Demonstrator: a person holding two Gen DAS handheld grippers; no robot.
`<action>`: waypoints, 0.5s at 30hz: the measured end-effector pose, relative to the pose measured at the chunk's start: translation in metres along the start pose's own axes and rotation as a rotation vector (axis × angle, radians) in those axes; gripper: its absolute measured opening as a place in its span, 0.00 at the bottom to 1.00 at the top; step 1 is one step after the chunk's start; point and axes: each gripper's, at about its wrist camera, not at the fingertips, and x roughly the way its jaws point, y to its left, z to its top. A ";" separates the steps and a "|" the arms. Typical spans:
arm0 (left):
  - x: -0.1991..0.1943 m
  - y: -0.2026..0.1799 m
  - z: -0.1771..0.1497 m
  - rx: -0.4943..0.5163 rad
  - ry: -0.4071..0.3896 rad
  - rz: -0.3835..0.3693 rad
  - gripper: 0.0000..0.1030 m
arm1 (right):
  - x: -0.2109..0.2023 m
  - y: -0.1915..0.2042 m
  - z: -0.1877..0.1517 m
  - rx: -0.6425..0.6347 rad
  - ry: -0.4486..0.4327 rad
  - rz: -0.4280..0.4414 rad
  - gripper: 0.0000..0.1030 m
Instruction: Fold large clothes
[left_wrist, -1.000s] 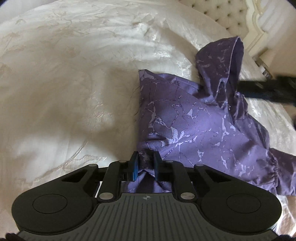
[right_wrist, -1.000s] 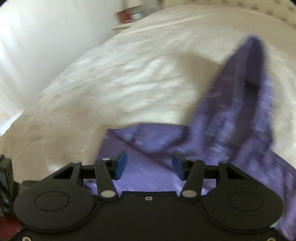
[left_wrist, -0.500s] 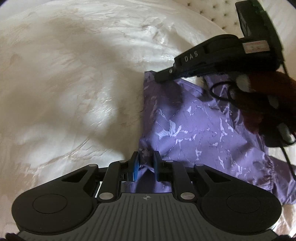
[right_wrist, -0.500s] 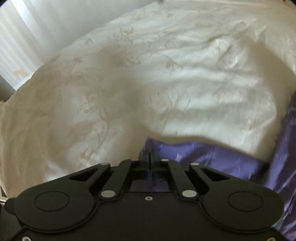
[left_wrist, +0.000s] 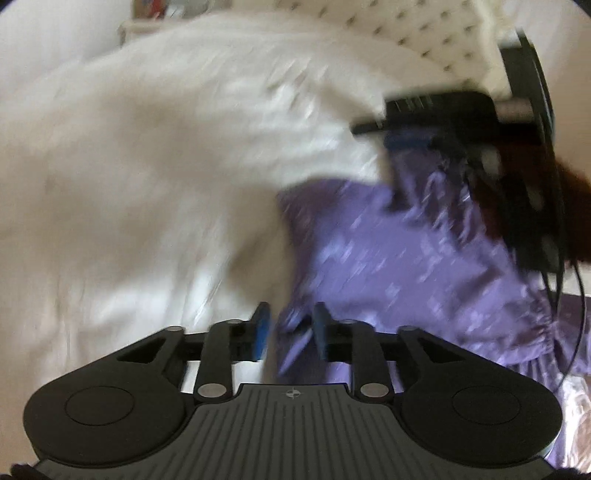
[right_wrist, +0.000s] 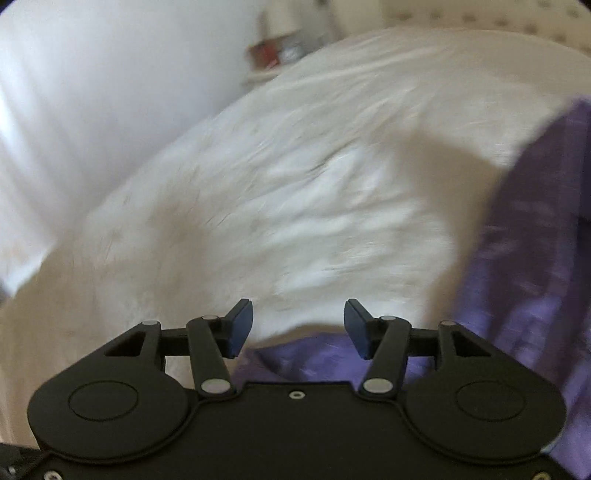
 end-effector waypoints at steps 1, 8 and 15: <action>-0.001 -0.007 0.006 0.022 -0.017 -0.017 0.36 | -0.014 -0.011 -0.007 0.036 -0.015 -0.027 0.60; 0.043 -0.062 0.043 0.150 -0.030 -0.141 0.43 | -0.088 -0.073 -0.076 0.224 -0.002 -0.256 0.60; 0.113 -0.043 0.034 0.152 0.095 -0.004 0.43 | -0.124 -0.087 -0.132 0.253 0.091 -0.356 0.60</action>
